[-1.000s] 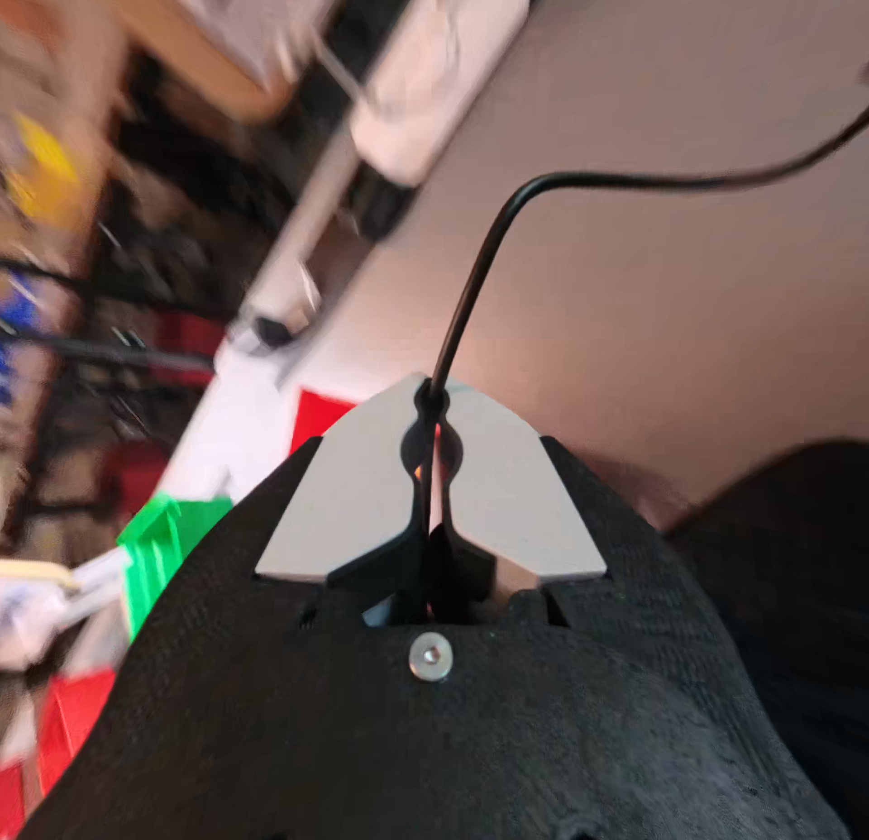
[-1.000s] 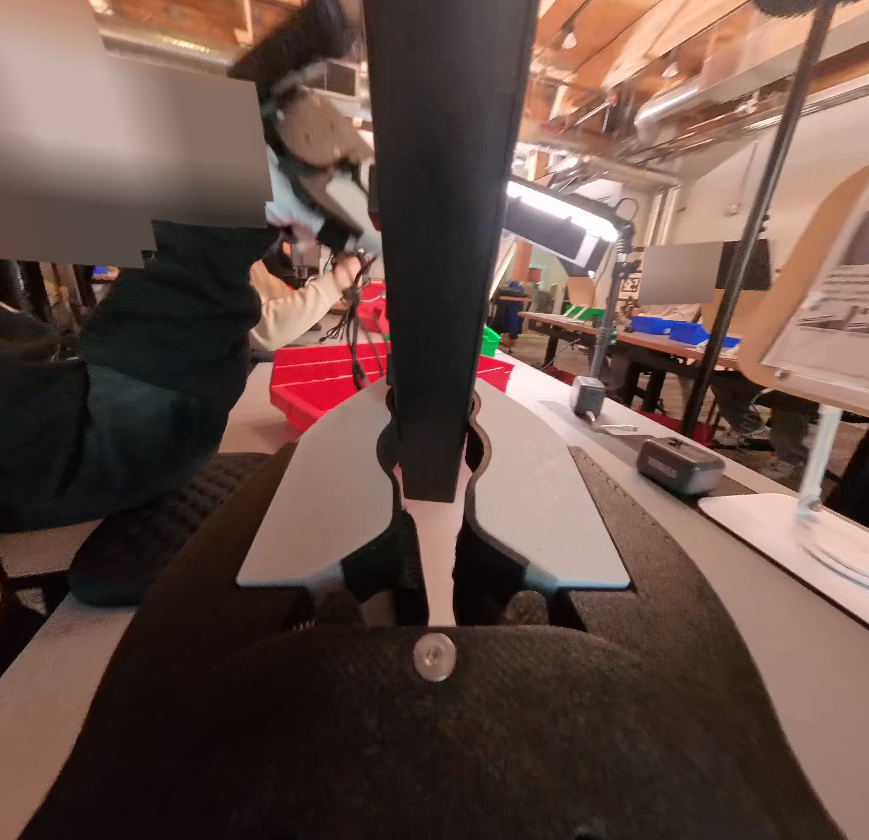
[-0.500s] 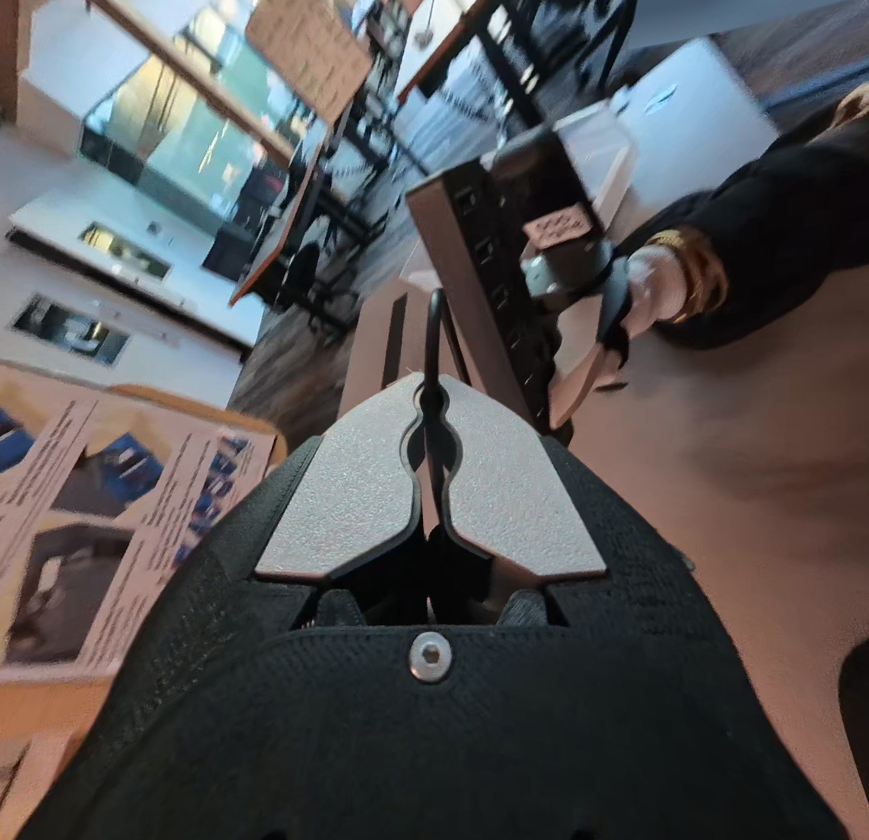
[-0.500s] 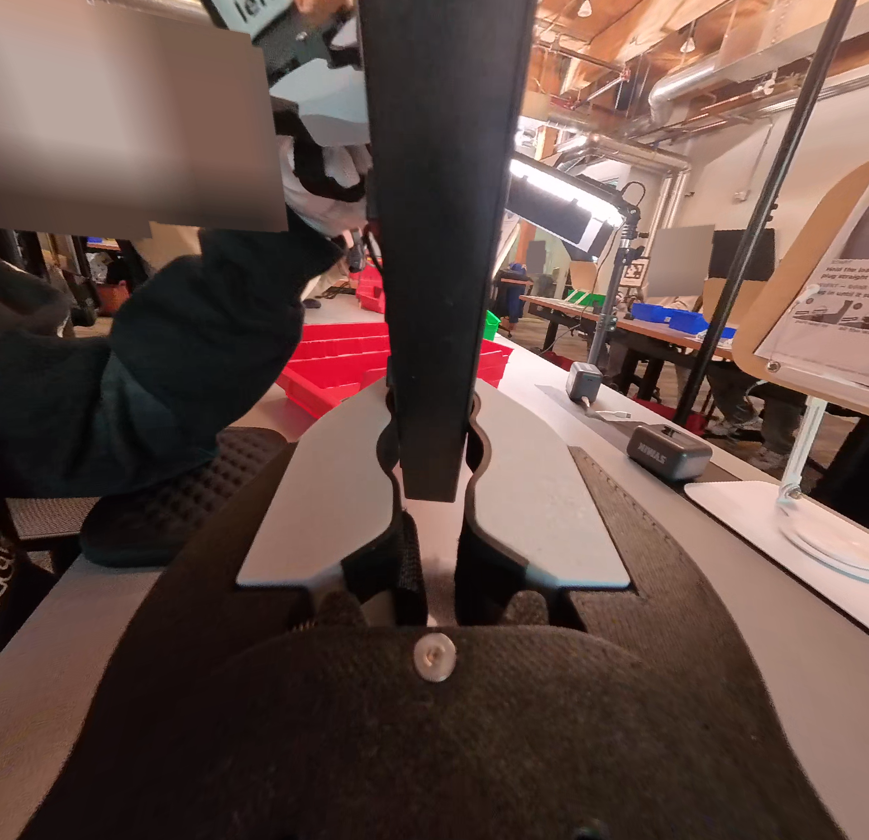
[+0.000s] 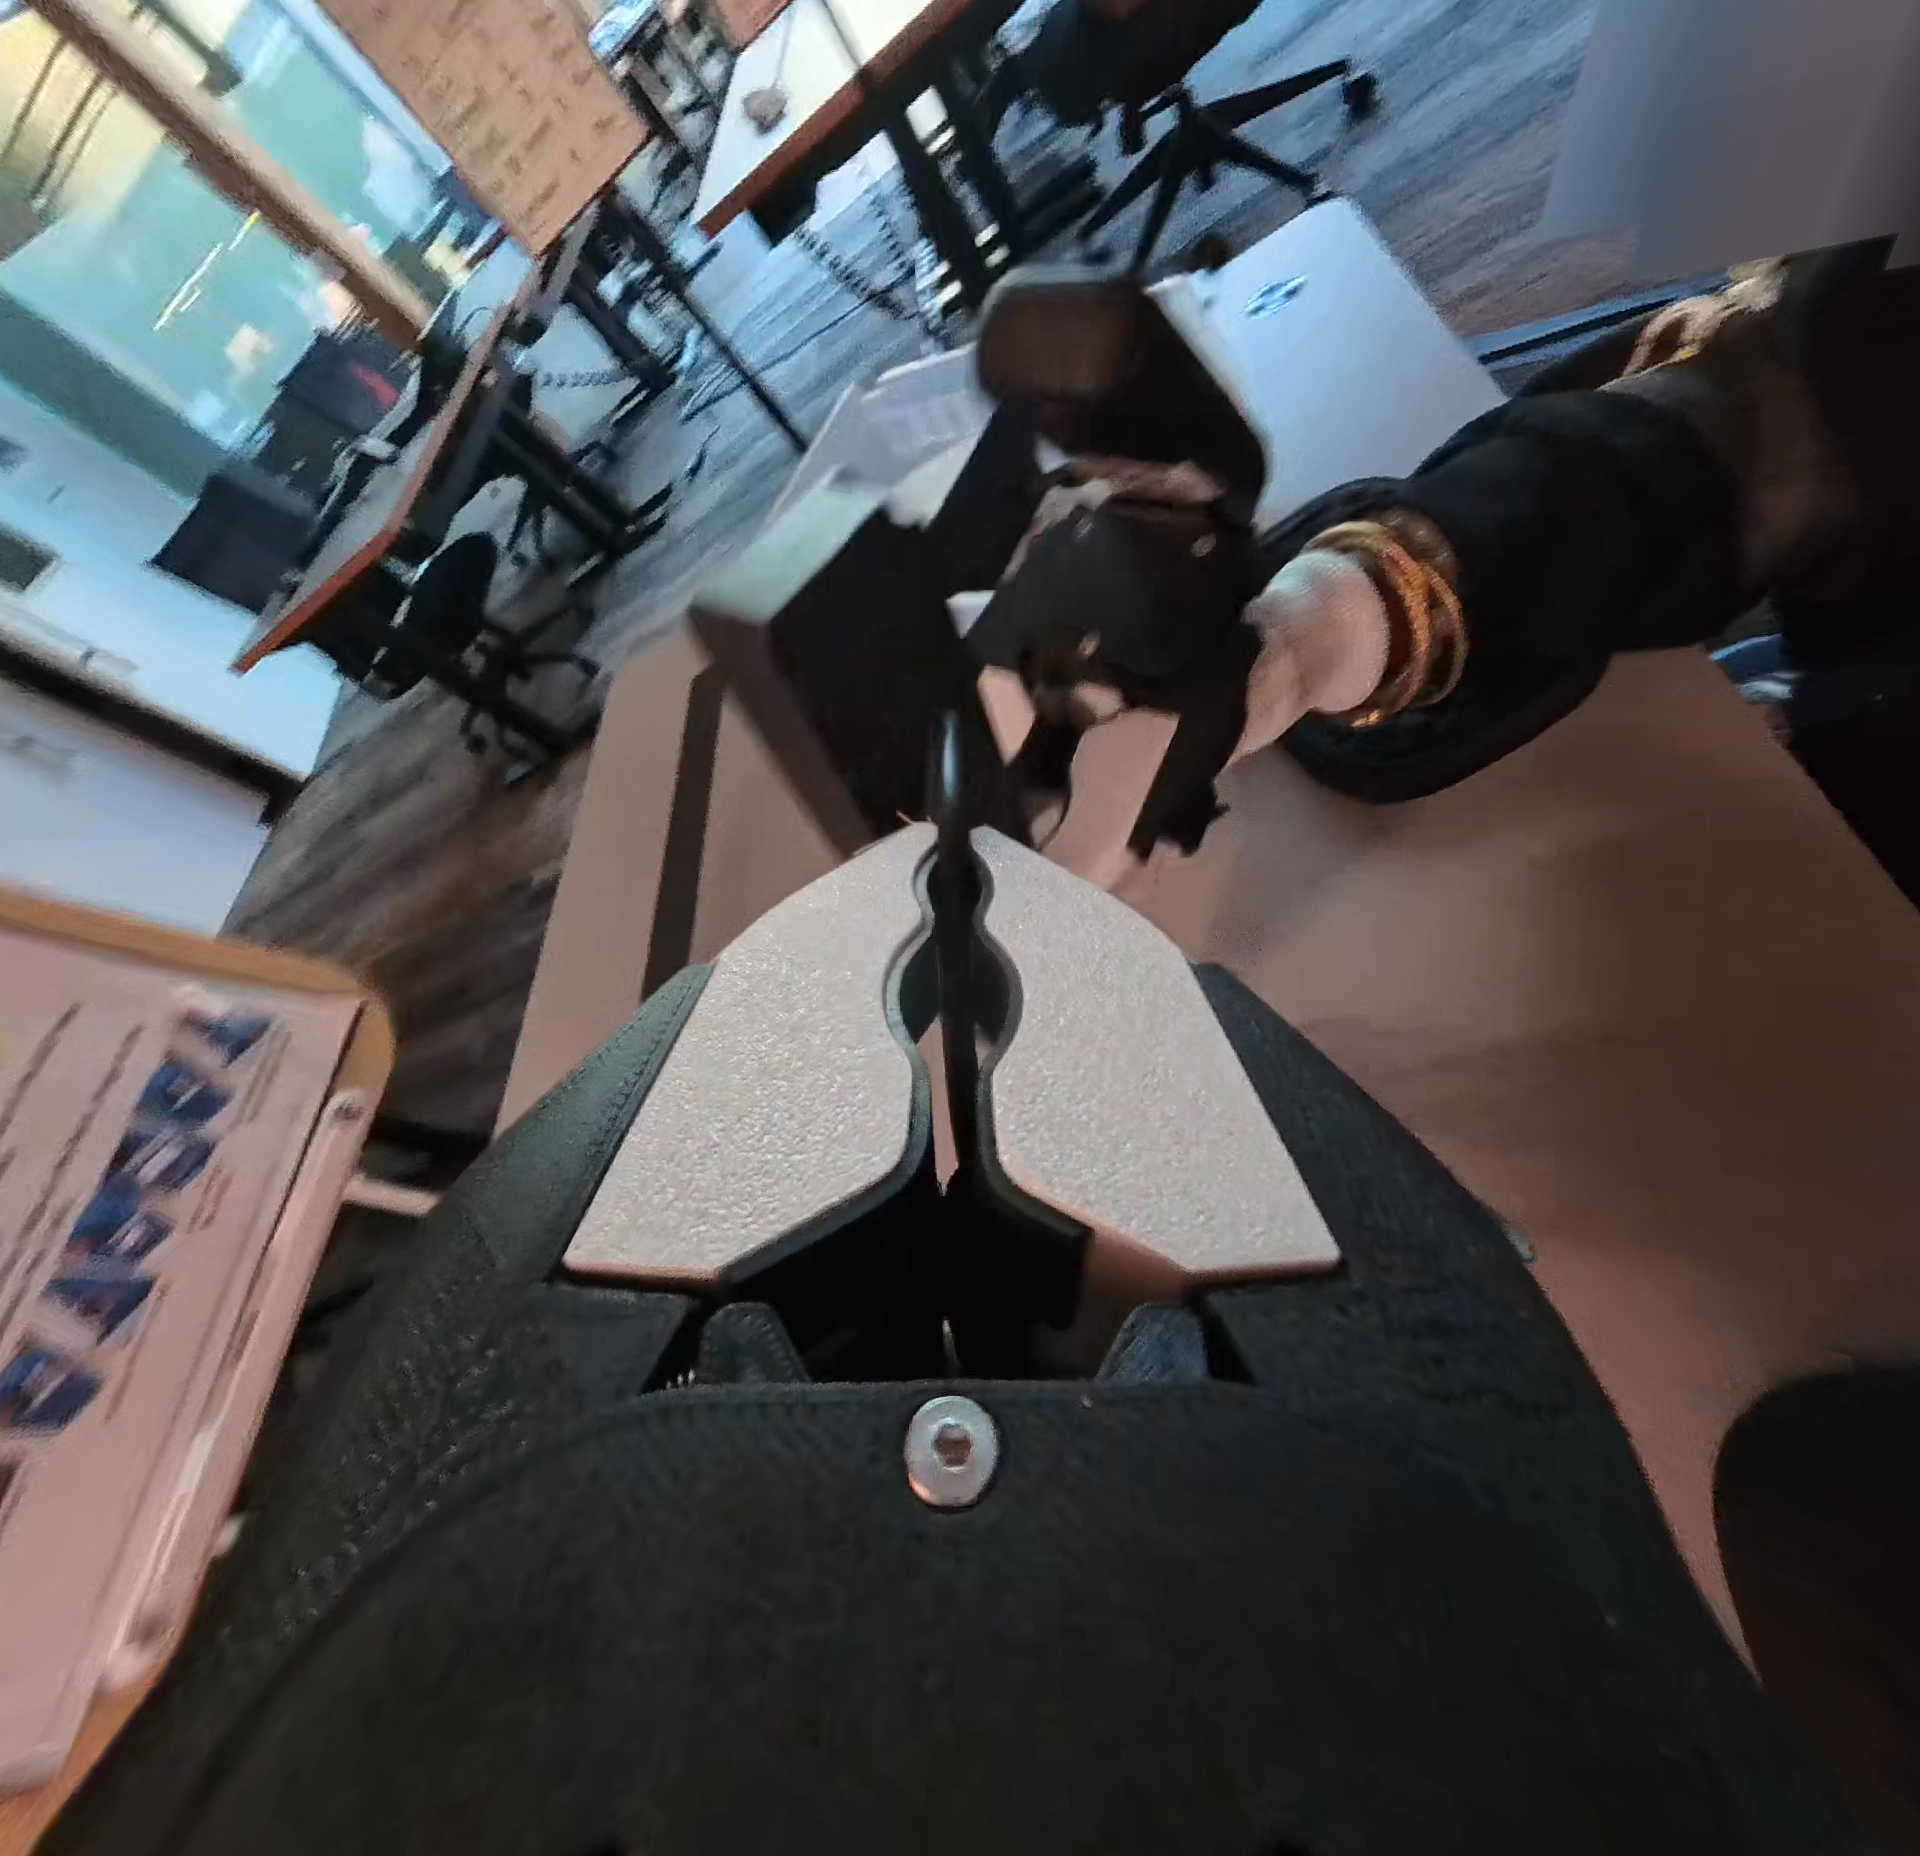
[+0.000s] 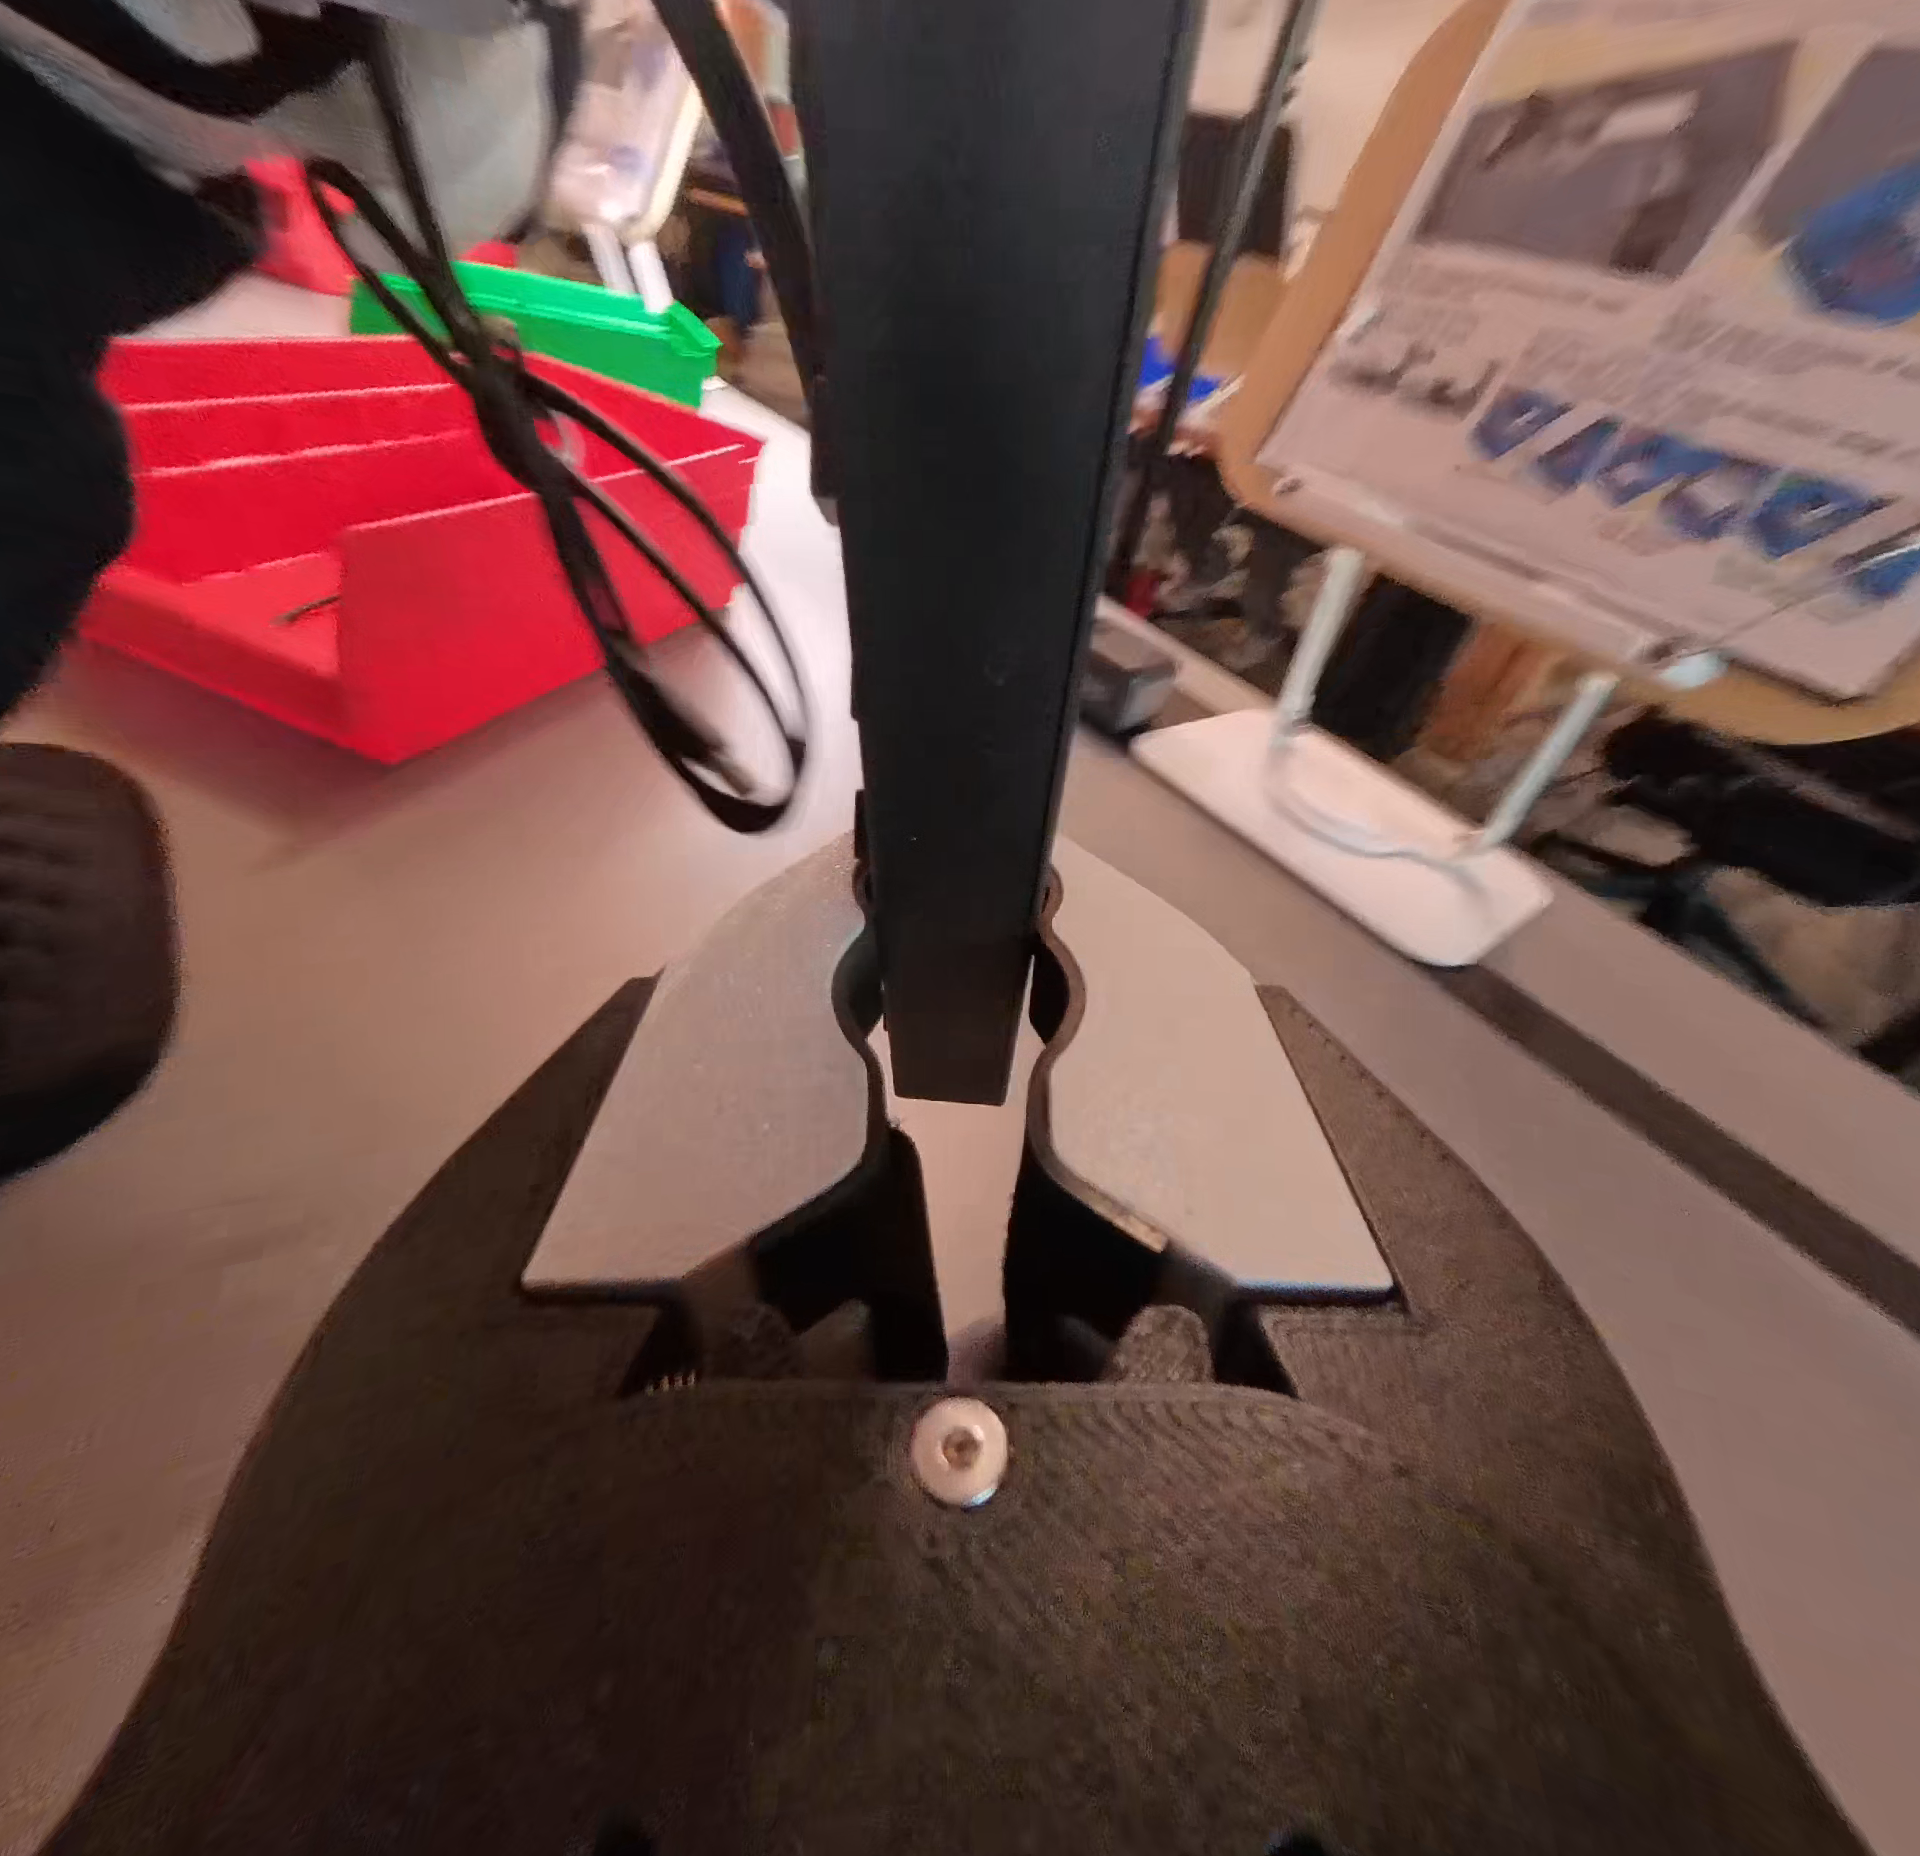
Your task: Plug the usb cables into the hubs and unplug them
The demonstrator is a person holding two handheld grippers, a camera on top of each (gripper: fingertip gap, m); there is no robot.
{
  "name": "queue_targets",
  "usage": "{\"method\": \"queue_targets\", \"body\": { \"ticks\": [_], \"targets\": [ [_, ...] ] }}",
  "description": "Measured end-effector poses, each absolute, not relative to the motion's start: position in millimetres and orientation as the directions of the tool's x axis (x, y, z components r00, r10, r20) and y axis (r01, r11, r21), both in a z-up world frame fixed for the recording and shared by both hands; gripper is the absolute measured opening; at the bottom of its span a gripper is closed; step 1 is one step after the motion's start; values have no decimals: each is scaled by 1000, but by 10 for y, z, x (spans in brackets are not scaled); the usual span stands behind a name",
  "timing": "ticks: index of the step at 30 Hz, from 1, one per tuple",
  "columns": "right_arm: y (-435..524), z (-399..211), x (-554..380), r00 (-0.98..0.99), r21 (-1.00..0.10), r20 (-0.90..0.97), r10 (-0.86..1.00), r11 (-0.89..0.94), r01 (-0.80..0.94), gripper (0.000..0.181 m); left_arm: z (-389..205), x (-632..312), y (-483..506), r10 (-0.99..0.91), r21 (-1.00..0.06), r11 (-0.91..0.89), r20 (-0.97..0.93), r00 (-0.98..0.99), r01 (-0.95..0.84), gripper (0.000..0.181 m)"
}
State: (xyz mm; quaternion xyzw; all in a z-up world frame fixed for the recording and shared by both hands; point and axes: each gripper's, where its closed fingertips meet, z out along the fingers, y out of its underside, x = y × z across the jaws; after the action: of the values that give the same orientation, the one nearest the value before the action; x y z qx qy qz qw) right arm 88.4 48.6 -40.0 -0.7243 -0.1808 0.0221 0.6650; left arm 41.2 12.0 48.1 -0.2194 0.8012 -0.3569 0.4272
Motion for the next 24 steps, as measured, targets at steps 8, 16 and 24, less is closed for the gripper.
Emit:
{"method": "queue_targets", "body": {
  "ticks": [8, 16, 24],
  "targets": [
    [472, -561, 433, 843, -983, 103, 528, -78, 168, 41, 467, 629, -304, -636, -902, 420, -370, -677, 99, 0],
    [419, -420, 314, 813, -996, 69, 578, 0, 84, 60, 782, 664, -311, -697, -928, 193, -359, -621, 320, 0],
    [177, -281, 91, 668, -998, 69, 741, 59, 38, 89, 840, 675, -275, -728, -884, 188, -418, -544, 429, 0]
  ]
}}
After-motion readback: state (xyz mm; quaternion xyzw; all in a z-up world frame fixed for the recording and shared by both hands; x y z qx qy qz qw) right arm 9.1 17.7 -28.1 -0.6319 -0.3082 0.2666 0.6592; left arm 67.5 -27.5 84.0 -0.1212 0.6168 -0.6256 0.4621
